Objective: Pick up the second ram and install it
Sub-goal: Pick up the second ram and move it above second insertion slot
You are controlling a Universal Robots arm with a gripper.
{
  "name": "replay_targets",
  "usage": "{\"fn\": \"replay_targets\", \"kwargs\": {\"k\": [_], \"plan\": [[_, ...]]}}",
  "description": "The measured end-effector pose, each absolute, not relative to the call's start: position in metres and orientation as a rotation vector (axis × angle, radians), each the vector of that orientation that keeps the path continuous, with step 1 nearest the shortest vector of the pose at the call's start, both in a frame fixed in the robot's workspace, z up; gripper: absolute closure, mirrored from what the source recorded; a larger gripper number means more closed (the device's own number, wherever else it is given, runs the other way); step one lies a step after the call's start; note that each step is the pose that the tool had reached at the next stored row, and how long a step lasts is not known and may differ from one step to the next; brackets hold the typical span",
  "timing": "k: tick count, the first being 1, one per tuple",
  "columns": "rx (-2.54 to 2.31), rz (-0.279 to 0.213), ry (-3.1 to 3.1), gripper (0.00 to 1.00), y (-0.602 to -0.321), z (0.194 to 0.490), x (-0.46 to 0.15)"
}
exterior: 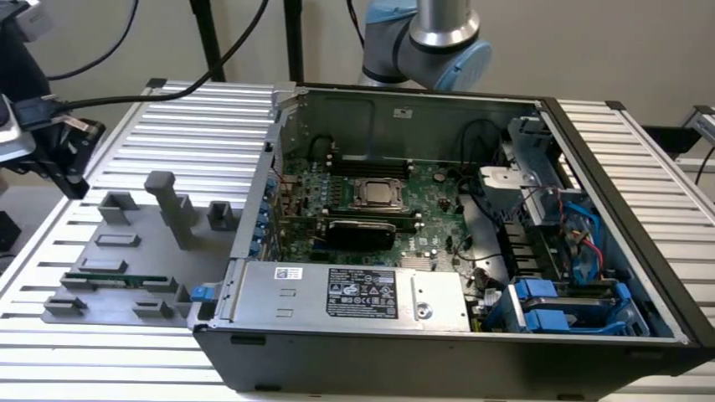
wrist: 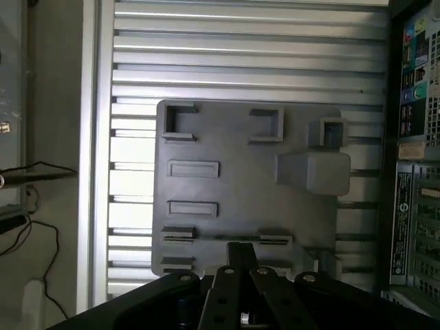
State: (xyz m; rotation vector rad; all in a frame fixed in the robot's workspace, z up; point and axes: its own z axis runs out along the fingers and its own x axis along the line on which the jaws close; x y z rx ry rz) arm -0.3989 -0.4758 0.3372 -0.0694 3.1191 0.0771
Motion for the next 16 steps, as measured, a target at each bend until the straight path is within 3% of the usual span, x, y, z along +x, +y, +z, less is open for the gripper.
{"fn": "replay_targets", "kwargs": {"k": [16], "plan": [[-0.524, 0.081, 3.083, 0.89, -0.4758, 0.3302, -0.3989]]}}
